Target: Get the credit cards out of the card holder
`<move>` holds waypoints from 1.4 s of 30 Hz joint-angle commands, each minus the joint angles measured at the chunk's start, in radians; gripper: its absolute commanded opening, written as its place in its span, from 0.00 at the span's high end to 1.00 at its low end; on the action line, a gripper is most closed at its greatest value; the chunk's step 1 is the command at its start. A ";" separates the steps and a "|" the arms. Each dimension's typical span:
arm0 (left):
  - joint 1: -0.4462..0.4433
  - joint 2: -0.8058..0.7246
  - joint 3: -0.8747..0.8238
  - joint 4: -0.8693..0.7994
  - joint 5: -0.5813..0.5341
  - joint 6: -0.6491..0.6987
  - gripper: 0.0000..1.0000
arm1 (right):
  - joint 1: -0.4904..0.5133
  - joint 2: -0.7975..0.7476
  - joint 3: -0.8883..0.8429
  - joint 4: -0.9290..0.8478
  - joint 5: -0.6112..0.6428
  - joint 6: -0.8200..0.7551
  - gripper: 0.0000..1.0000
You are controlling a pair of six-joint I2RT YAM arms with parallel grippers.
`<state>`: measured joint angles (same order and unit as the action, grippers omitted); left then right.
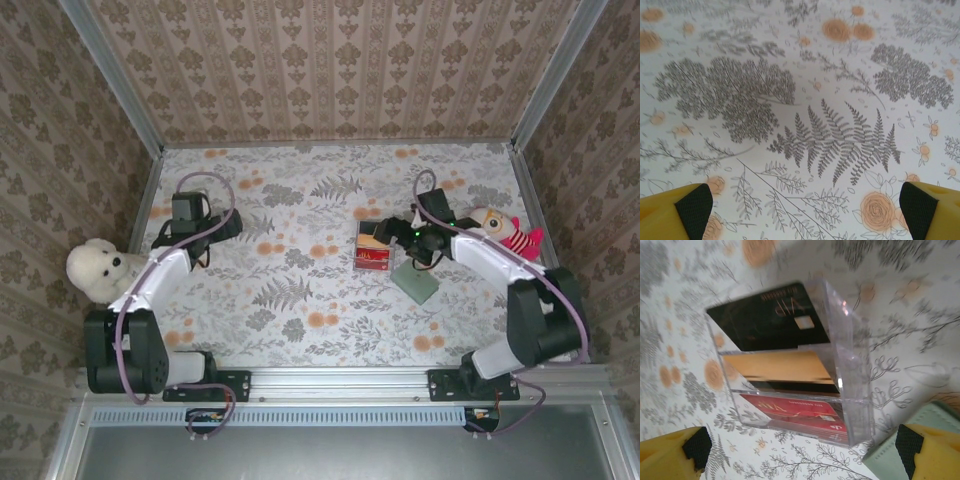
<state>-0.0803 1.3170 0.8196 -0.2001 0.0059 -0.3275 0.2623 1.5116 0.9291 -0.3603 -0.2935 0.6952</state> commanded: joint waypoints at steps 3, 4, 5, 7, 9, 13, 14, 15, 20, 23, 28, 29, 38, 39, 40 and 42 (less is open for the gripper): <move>-0.004 0.056 0.044 -0.061 0.064 -0.062 0.00 | 0.029 0.112 0.093 -0.035 0.010 0.038 0.04; -0.003 0.062 0.050 -0.061 0.077 -0.062 0.00 | 0.034 0.126 0.102 -0.030 0.008 0.038 0.04; -0.005 0.072 0.055 -0.061 0.099 -0.058 0.00 | 0.039 0.142 0.112 -0.022 -0.001 0.039 0.04; -0.007 0.087 0.068 -0.065 0.139 -0.056 0.00 | 0.052 0.172 0.133 -0.002 -0.035 0.044 0.04; -0.014 0.099 0.074 -0.069 0.159 -0.055 0.00 | 0.073 0.200 0.155 0.026 -0.064 0.053 0.05; -0.030 0.103 0.071 -0.070 0.168 -0.060 0.00 | 0.106 0.258 0.214 0.072 -0.099 0.075 0.04; -0.035 0.105 0.070 -0.071 0.171 -0.065 0.00 | 0.116 0.281 0.240 0.074 -0.101 0.075 0.05; -0.040 0.108 0.067 -0.069 0.171 -0.075 0.00 | 0.126 0.307 0.268 0.072 -0.103 0.074 0.05; -0.079 0.136 0.051 -0.056 0.224 -0.123 0.00 | 0.162 0.454 0.426 0.090 -0.154 0.082 0.06; -0.121 0.149 0.051 -0.061 0.231 -0.138 0.00 | 0.182 0.529 0.531 0.096 -0.167 0.087 0.07; -0.189 0.145 0.046 -0.062 0.217 -0.166 0.00 | 0.186 0.544 0.609 0.044 -0.130 0.065 0.04; -0.200 0.142 0.041 -0.061 0.214 -0.174 0.00 | 0.184 0.523 0.604 0.019 -0.103 0.041 0.02; -0.326 0.110 0.019 -0.031 0.200 -0.173 0.00 | 0.107 0.145 0.258 -0.123 0.156 -0.121 0.00; -0.332 0.107 0.012 -0.021 0.201 -0.183 0.00 | 0.091 0.099 0.209 -0.134 0.182 -0.121 0.00; -0.334 0.105 0.007 -0.007 0.204 -0.195 0.00 | 0.079 0.064 0.169 -0.142 0.205 -0.122 0.00; -0.338 0.106 -0.010 0.042 0.239 -0.217 0.00 | 0.036 0.000 0.094 -0.170 0.241 -0.124 0.00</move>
<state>-0.4149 1.4517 0.8345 -0.2161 0.2173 -0.5007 0.3367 1.5707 1.1088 -0.4332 -0.1627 0.6071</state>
